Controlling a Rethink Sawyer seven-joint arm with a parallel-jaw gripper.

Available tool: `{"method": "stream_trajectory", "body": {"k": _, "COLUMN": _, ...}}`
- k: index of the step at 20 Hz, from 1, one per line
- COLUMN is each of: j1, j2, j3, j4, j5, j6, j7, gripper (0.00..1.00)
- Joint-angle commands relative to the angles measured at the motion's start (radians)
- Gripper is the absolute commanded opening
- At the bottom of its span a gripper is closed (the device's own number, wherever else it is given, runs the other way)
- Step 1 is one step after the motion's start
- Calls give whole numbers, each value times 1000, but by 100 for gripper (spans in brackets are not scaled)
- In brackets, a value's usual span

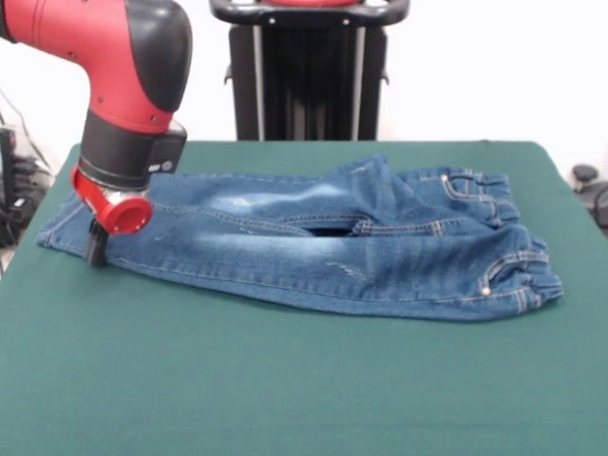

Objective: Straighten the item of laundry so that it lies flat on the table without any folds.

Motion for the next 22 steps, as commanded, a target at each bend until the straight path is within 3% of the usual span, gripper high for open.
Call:
{"method": "stream_trajectory", "body": {"k": 1, "j1": 46, "j2": 58, "j3": 22, "j4": -101, "j5": 5, "j6": -48, "j7": 28, "gripper": 0}}
{"method": "stream_trajectory", "body": {"k": 11, "j1": 32, "j2": 82, "j3": 43, "j4": -134, "j5": 3, "j6": -38, "j7": 11, "gripper": 0}}
{"method": "stream_trajectory", "body": {"k": 15, "j1": -49, "j2": 0, "j3": 150, "j4": -65, "j5": 2, "j6": 56, "j7": -83, "gripper": 0}}
{"method": "stream_trajectory", "body": {"k": 22, "j1": -110, "j2": -225, "j3": 213, "j4": 112, "j5": 31, "j6": 218, "j7": -171, "gripper": 0}}
